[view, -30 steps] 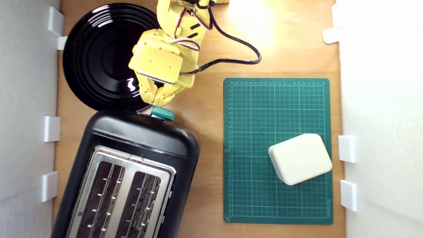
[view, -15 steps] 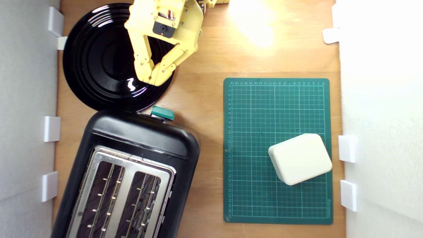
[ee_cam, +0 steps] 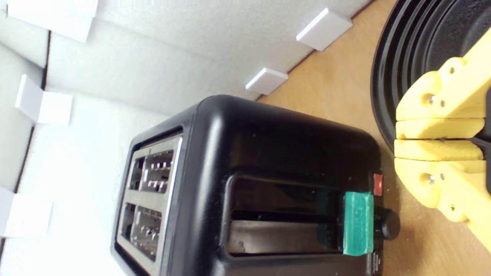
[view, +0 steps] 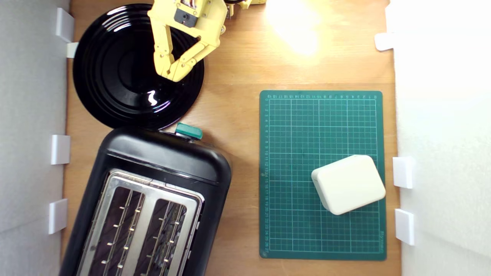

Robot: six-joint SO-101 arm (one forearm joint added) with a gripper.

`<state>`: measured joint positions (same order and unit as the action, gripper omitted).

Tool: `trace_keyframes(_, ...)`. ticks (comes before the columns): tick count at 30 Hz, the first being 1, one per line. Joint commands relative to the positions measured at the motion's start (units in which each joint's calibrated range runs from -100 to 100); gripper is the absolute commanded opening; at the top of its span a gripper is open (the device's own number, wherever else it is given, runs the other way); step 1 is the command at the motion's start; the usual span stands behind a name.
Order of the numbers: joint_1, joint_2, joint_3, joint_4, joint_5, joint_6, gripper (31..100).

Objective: Start toaster

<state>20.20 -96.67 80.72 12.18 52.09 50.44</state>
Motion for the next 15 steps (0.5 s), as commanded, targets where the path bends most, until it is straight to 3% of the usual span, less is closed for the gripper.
trace_keyframes(1, 1.2, -1.8, 3.0, -1.5, 0.1, 0.3, 31.4)
trace_keyframes(15, -0.4, -2.6, 12.8, -1.6, -0.1, -2.2, 31.4)
